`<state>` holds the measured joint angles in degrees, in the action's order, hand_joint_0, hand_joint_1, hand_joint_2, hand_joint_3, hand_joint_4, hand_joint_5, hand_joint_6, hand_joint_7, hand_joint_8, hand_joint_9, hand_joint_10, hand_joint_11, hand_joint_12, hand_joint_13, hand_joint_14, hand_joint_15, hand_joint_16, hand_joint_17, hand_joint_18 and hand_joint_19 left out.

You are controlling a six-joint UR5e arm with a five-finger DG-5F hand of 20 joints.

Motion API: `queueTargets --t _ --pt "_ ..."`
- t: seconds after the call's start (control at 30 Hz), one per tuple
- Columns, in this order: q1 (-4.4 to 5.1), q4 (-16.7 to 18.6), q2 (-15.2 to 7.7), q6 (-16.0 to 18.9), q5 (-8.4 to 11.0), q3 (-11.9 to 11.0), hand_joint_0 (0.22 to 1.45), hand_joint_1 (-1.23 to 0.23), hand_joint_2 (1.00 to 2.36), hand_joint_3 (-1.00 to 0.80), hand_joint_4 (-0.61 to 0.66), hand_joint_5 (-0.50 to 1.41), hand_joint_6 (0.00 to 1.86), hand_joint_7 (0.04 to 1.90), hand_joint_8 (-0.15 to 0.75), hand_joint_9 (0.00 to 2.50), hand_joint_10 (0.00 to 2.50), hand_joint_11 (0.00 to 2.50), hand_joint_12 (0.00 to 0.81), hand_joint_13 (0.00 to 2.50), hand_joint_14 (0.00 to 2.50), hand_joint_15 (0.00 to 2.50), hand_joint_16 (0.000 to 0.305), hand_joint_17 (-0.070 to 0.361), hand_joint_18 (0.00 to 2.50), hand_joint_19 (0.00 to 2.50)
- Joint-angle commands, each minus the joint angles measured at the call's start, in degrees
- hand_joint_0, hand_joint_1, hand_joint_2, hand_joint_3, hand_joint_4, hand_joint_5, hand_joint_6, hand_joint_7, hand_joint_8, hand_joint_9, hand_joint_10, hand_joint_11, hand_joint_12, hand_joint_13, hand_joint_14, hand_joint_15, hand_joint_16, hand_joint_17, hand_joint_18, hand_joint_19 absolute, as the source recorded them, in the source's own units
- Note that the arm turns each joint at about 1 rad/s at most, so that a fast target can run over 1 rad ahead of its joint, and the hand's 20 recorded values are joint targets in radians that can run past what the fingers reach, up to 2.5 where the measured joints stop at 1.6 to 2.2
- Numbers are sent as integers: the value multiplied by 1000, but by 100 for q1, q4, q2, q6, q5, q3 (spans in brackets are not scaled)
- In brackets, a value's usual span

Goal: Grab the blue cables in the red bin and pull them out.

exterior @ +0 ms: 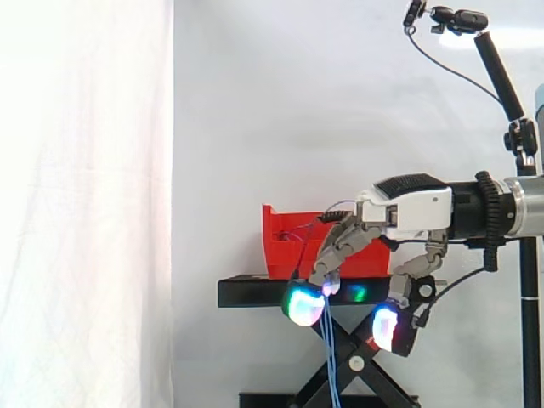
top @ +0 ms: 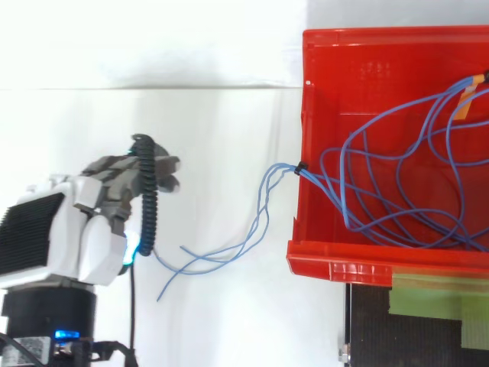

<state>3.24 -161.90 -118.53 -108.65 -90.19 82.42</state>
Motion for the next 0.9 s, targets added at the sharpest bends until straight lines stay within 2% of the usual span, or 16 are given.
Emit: queueTargets --t 0.0,0.03,0.07,0.1,0.13,0.17,0.2,0.23,0.27,0.37,0.4,0.43,0.5,0.6,0.73,0.87 --pt "54 -43 -179 111 -121 -77 721 -990 1000 -1000 231 563 12 500 286 783 24 975 387 823 23 709 44 99 582 486" --pt "63 -43 -240 164 -130 -138 721 -990 1000 -1000 231 563 11 500 284 784 21 978 389 823 24 704 44 99 582 486" --pt "63 -61 -478 322 -156 -253 721 -989 1000 -1000 232 564 11 496 284 783 22 987 389 822 24 707 44 100 580 489" --pt "72 -78 -592 410 -183 -384 720 -988 1000 -1000 232 563 13 499 287 783 22 986 390 822 23 703 44 100 580 487" --pt "72 -175 -803 542 -244 -569 722 -986 1000 -1000 231 563 12 495 284 784 21 979 389 822 23 706 44 100 579 487" --pt "72 -175 -803 542 -244 -569 721 -986 1000 -1000 232 563 12 496 285 782 21 974 390 822 23 703 44 100 580 487" --pt "72 -245 -873 577 -279 -666 721 -984 1000 -1000 234 561 12 494 285 778 23 974 390 820 23 702 44 100 578 487" --pt "72 -439 -1031 639 -385 -868 721 -985 1000 -1000 233 562 11 496 287 776 22 971 387 820 24 701 44 100 578 487" --pt "81 -571 -1075 630 -420 -1017 722 -984 1000 -1000 232 560 12 491 284 776 21 964 389 819 23 695 45 100 576 488" --pt "89 -659 -1084 525 -429 -1114 723 -982 1000 -1000 232 559 12 490 286 776 21 961 388 810 23 692 45 101 572 488" --pt "98 -659 -1084 270 -394 -1193 723 -981 1000 -1000 234 559 12 490 284 775 22 959 386 808 23 693 45 101 572 490" --pt "89 -659 -1084 173 -385 -1211 723 -981 1000 -1000 231 559 12 490 284 774 22 959 389 808 23 688 45 101 571 489" --pt "45 -632 -1084 -64 -359 -1219 723 -982 1000 -1000 234 557 12 489 286 773 22 958 386 807 21 686 45 101 571 497" --pt "1 -702 -1084 -143 -350 -1219 730 -986 1000 -1000 232 557 11 491 284 774 19 952 386 804 22 695 45 101 568 491" --pt "-130 -1063 -1084 -266 -367 -1219 734 -989 1000 -1000 237 558 12 492 283 774 22 950 387 805 24 689 45 101 568 500" --pt "-174 -1274 -1075 -477 -350 -1219 738 -990 1000 -1000 243 575 12 490 280 791 22 952 383 801 24 681 45 102 568 509"
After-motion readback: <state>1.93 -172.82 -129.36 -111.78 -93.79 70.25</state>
